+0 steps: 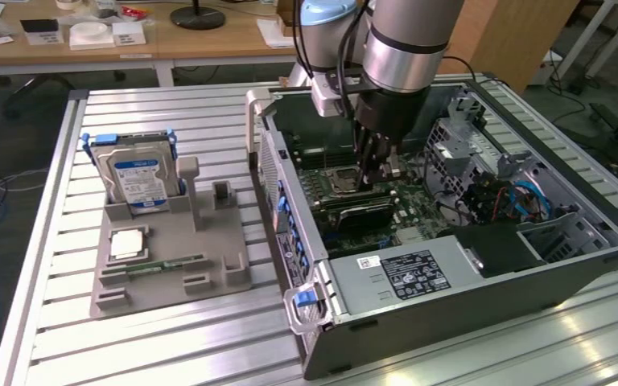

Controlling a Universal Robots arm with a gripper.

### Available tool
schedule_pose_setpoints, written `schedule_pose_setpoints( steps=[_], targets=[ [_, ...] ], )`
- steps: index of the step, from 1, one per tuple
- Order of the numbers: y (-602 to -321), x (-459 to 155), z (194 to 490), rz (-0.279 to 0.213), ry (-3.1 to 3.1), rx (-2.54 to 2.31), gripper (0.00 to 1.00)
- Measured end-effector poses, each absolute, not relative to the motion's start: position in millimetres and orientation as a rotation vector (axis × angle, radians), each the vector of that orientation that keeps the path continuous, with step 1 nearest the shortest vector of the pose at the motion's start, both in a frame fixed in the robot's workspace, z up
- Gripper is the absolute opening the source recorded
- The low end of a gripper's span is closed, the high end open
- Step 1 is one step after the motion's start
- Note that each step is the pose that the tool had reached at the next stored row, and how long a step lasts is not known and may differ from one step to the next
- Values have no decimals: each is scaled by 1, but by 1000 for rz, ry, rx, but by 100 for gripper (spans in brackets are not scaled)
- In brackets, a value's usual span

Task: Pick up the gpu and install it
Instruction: 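Press down on the gpu until it lock into place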

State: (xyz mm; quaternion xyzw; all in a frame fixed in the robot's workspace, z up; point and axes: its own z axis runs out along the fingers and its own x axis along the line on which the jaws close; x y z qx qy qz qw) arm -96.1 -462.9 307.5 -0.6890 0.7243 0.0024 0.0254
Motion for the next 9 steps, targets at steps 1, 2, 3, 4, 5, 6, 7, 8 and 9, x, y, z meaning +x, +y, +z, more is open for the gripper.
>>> schedule_pose_setpoints(
  steps=[1, 2, 3, 4, 5, 6, 7, 8, 9],
  targets=[
    [-463, -96, 308, 7, 2240, -2130, 11],
    [-463, -96, 308, 8, 2239, -2130, 11],
    [-463, -96, 307, 7, 2240, -2130, 11],
    [-463, -96, 307, 8, 2239, -2130, 11],
    [-463, -96, 307, 8, 2239, -2130, 11],
    [-463, -96, 306, 8, 2239, -2130, 11],
    [-463, -96, 306, 8, 2239, -2130, 11],
    [-463, -96, 306, 8, 2239, -2130, 11],
    [-463, -96, 306, 8, 2239, -2130, 11]
  ],
)
